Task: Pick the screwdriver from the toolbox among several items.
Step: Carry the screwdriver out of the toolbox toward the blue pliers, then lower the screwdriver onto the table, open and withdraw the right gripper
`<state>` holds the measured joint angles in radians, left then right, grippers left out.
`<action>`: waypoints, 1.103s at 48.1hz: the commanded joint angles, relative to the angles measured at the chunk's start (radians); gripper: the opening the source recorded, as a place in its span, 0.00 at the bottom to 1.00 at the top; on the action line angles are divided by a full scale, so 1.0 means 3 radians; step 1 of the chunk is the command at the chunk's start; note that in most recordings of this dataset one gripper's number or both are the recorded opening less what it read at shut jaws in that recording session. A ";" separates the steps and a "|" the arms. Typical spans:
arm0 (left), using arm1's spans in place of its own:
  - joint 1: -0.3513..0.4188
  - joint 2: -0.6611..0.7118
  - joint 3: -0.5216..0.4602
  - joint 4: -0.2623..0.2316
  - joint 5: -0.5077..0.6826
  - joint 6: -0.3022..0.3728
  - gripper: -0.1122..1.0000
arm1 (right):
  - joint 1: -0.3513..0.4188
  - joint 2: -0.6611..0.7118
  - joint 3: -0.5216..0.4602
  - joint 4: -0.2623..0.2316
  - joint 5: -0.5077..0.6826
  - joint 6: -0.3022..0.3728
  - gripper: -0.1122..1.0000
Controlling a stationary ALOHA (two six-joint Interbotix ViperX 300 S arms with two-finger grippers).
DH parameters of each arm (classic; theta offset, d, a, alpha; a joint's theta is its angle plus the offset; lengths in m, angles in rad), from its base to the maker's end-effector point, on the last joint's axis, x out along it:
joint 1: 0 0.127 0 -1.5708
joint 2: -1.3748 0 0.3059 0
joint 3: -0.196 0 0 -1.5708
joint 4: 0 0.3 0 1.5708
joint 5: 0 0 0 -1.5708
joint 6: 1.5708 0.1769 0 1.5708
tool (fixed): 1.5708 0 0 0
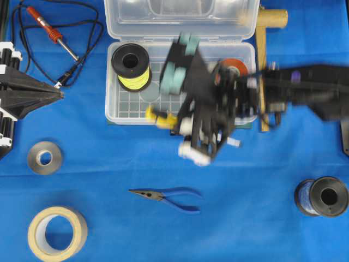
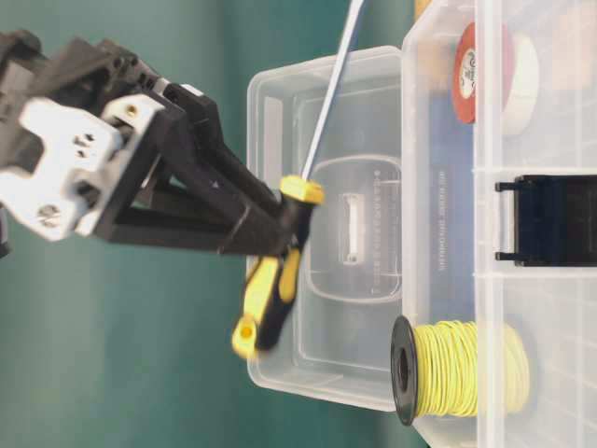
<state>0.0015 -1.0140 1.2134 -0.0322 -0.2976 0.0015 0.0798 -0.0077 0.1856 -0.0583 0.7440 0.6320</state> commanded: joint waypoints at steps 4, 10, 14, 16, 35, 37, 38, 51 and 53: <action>0.0005 0.0000 -0.0041 -0.0005 -0.0015 -0.0005 0.10 | 0.0251 0.0276 -0.0118 -0.0087 -0.0164 0.0240 0.34; 0.0005 0.0005 -0.0041 -0.0005 -0.0020 -0.0010 0.10 | 0.0353 0.0649 -0.0225 -0.0148 -0.0179 0.0399 0.34; 0.0005 -0.0005 -0.0041 -0.0005 -0.0020 -0.0010 0.10 | 0.0394 0.0900 -0.0332 -0.0159 -0.0179 0.0414 0.34; 0.0005 0.0000 -0.0041 -0.0005 -0.0031 -0.0010 0.10 | 0.0409 0.1048 -0.0399 -0.0159 -0.0179 0.0414 0.34; 0.0005 -0.0010 -0.0031 -0.0005 -0.0031 -0.0010 0.10 | 0.0394 0.1529 -0.0573 -0.0245 -0.0230 0.0501 0.34; 0.0005 -0.0010 -0.0031 -0.0005 -0.0031 -0.0010 0.10 | 0.0394 0.1529 -0.0568 -0.0245 -0.0225 0.0516 0.34; 0.0005 -0.0015 -0.0031 -0.0005 -0.0031 -0.0010 0.10 | 0.0389 0.1529 -0.0562 -0.0245 -0.0225 0.0516 0.34; 0.0005 -0.0020 -0.0031 -0.0005 -0.0026 -0.0010 0.10 | 0.0383 0.1519 -0.0562 -0.0245 -0.0194 0.0532 0.35; 0.0005 -0.0020 -0.0031 -0.0005 -0.0026 -0.0010 0.10 | 0.0389 0.1488 -0.0562 -0.0245 -0.0138 0.0532 0.43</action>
<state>0.0015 -1.0247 1.2149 -0.0337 -0.2991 -0.0015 0.1994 0.4709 0.0337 -0.1289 0.6872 0.7900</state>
